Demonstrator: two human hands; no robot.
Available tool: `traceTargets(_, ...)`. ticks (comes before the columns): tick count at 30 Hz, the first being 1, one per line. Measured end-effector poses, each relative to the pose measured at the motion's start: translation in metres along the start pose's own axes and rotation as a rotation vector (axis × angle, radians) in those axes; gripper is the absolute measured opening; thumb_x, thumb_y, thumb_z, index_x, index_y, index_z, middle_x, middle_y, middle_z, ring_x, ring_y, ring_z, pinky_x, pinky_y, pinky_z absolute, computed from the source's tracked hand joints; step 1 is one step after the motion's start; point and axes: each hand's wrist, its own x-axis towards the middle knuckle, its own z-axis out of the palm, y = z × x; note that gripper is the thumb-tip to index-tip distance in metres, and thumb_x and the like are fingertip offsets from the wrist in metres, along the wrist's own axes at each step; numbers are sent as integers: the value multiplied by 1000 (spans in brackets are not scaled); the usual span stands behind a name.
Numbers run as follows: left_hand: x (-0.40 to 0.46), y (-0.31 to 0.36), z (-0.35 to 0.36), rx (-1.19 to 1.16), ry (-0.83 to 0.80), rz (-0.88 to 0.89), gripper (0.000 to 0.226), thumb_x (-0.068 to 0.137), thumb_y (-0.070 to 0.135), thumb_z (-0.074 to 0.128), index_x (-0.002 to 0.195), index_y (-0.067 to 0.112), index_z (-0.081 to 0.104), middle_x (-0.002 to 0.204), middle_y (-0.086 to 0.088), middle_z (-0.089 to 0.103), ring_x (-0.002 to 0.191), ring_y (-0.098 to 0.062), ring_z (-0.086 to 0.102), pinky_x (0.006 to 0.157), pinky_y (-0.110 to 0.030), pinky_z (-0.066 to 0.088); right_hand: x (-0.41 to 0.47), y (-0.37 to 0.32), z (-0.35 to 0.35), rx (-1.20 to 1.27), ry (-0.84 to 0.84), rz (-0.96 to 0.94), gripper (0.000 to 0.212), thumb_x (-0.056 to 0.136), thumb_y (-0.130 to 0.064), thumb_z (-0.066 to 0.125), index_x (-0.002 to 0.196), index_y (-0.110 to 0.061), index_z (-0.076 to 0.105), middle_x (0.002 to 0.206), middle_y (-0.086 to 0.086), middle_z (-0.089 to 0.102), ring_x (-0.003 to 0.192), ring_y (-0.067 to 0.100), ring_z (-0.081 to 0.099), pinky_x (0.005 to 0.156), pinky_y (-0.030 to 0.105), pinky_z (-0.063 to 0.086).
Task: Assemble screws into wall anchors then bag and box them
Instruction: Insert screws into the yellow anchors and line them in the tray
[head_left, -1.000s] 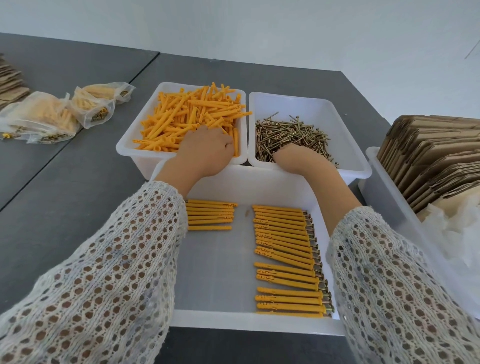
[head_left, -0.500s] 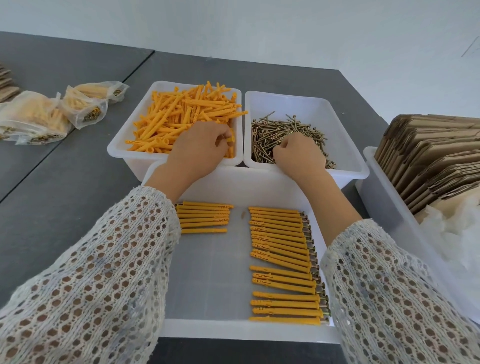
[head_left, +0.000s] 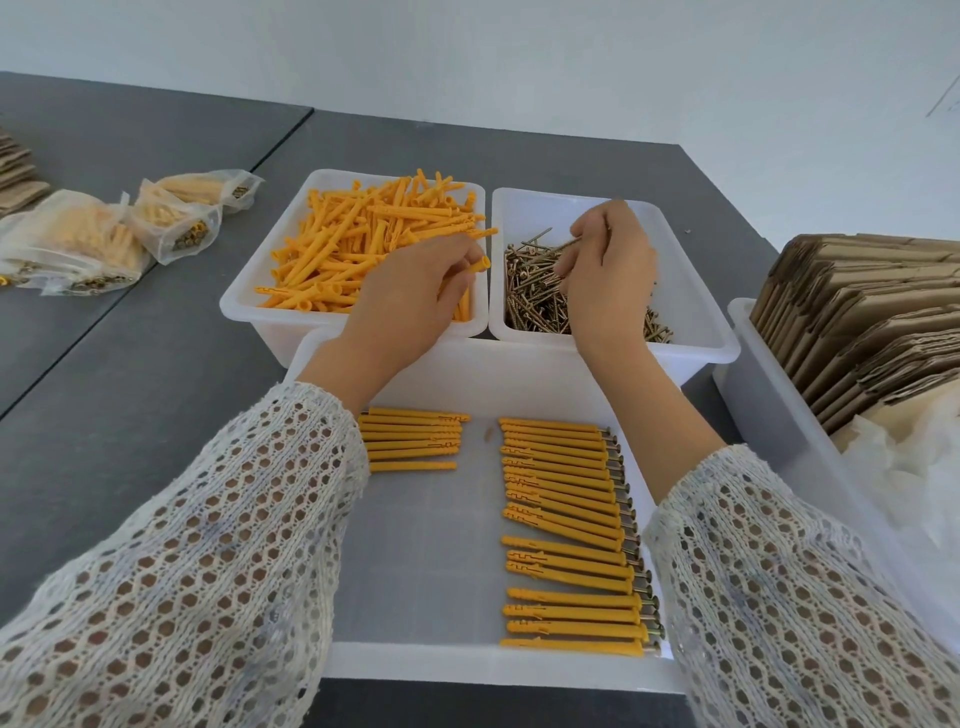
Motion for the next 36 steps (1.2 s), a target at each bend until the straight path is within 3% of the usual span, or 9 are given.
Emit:
traceTargets(5,0,0,1,20,9,5,18,99,22,56,116,22,63,93,18,59,83,-7,56,71,-36,54,-4,-14,-1,237,68,56,33,106,-14,32,79,-18,51,56,3,60,46,15,53,54,30,49)
traceTargets(11,1,2,1,36,-6,42,18,98,23,57,115,25,64,90,20,59,79,-3,58,63,-23,47,-5,-14,0,241,53,56,30,105,-12,35,82,-11,54,56,1,61,44,12,54,52,24,48)
traceTargets(17,1,3,2,52,-13,41,18,98,24,57,115,26,64,90,20,59,78,-3,58,62,-19,44,-7,-13,2,184,23,-16,28,103,-14,38,81,-14,55,56,2,61,43,9,53,49,15,44)
traceTargets(23,1,3,1,24,-11,9,15,98,26,57,112,26,64,88,19,60,77,-2,58,65,-27,50,-7,-12,2,138,-2,-81,29,104,-13,37,84,-7,56,56,6,62,45,8,53,52,20,47)
traceTargets(28,1,3,2,4,-9,8,12,98,26,58,108,26,64,86,18,60,74,-4,60,64,-27,50,-14,-17,6,27,-120,-207,26,103,-10,39,85,-2,57,58,9,61,50,20,55,56,40,50)
traceTargets(31,0,6,0,-5,-4,41,11,98,25,58,108,24,64,88,17,61,79,-8,64,63,-28,50,-19,-19,11,-105,-259,-316,30,105,-19,37,97,1,59,64,15,63,57,34,58,60,47,49)
traceTargets(33,1,8,-1,-54,22,61,12,99,22,56,108,22,64,90,13,65,83,-11,65,65,-30,52,-22,-20,15,-228,-385,-336,34,107,-27,34,116,-4,57,71,13,66,65,33,62,65,48,51)
traceTargets(36,3,13,-1,-216,96,24,14,99,15,54,105,11,66,99,1,67,91,-12,62,70,-26,50,-28,-19,18,-317,-421,-344,44,106,-36,34,143,-11,38,74,7,65,68,27,62,61,42,50)
